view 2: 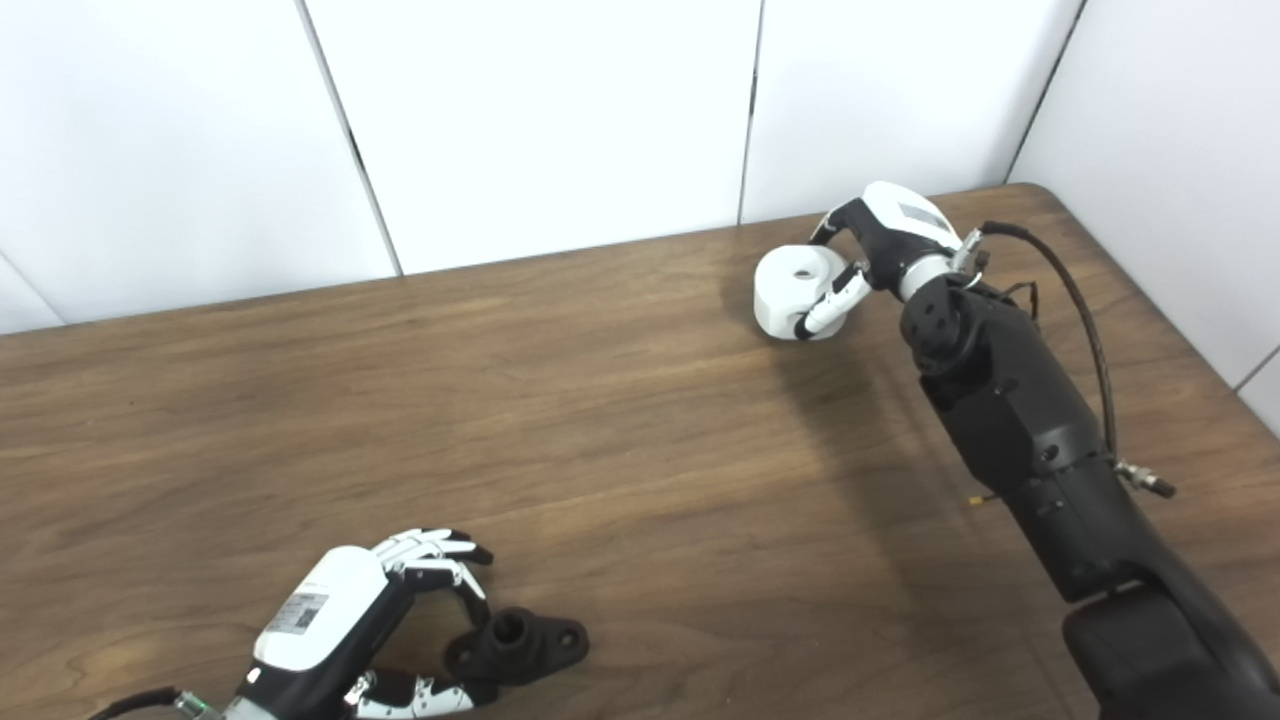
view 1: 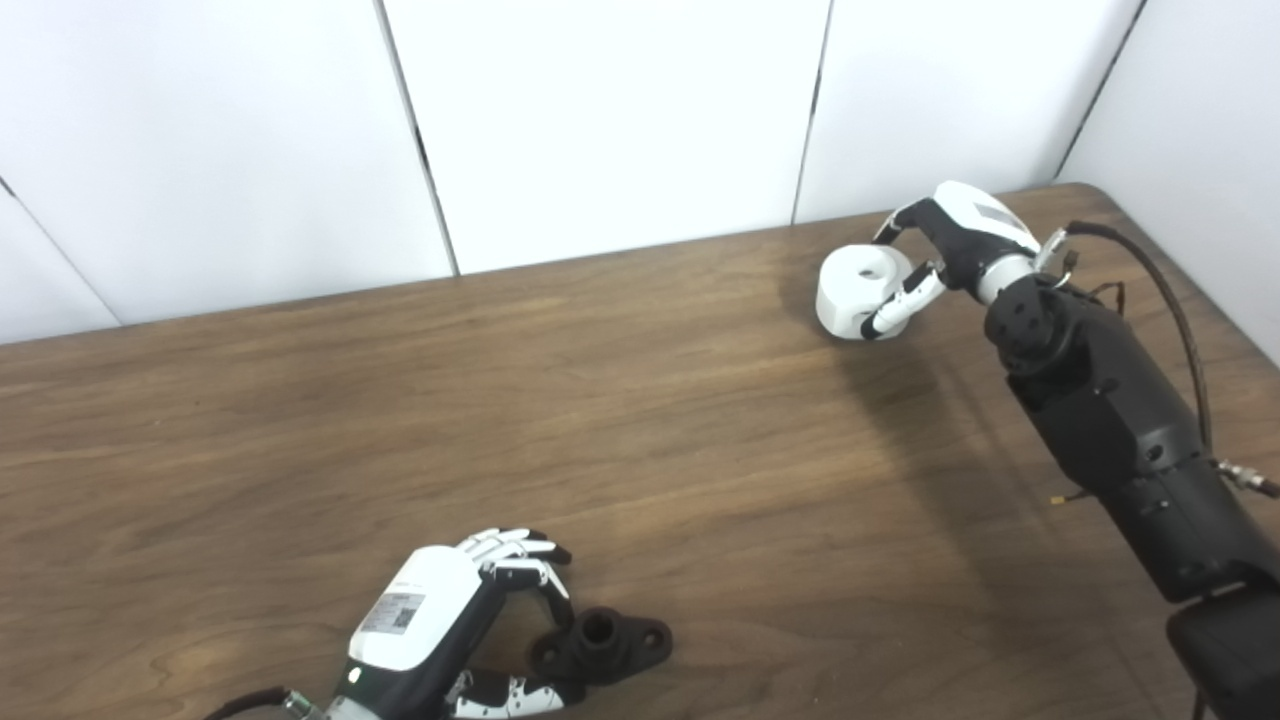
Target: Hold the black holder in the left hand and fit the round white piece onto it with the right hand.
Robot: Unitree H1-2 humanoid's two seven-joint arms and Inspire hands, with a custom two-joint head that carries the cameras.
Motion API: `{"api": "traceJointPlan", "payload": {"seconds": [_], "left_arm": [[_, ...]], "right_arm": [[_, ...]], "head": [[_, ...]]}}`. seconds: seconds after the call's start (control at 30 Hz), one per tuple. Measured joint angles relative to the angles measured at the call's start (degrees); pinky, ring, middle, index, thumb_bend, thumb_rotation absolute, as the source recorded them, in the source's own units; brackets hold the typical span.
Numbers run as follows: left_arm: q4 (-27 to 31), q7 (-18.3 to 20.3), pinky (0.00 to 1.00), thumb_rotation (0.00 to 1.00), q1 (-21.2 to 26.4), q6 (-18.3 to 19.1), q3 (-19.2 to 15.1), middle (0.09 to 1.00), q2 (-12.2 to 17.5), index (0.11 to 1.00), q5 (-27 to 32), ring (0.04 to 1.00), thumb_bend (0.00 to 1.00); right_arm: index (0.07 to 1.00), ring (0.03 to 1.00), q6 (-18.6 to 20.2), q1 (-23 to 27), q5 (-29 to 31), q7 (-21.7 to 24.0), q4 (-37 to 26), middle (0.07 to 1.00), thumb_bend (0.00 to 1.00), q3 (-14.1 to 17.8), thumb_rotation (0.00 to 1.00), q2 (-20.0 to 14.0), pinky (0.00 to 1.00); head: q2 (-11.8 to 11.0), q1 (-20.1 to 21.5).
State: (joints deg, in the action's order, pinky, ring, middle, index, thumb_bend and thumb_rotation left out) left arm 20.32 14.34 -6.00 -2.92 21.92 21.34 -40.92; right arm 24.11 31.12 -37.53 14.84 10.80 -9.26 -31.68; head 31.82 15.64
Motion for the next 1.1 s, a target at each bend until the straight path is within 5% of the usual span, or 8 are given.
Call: {"api": "traceJointPlan", "payload": {"seconds": [0.53, 1.1], "left_arm": [[0.58, 0.74, 0.84, 0.04, -0.14, 0.33, -0.22, 0.786, -0.01, 0.487, -0.52, 0.852, 0.52], [2.19, 1.95, 0.83, 0.04, -1.06, 2.75, -0.22, 0.782, -2.06, 0.487, -2.90, 0.845, 0.52]], "right_arm": [[0.487, 0.899, -0.05, -0.28, 0.20, -0.12, -0.77, 0.811, 0.52, -0.67, 0.13, -0.13, 0.81], [0.485, 0.924, 0.79, -8.14, -1.57, 4.99, -21.99, 0.822, 0.52, -2.69, 0.13, 0.85, 0.83]], "head": [[0.44, -0.88], [1.58, -7.29]]}}
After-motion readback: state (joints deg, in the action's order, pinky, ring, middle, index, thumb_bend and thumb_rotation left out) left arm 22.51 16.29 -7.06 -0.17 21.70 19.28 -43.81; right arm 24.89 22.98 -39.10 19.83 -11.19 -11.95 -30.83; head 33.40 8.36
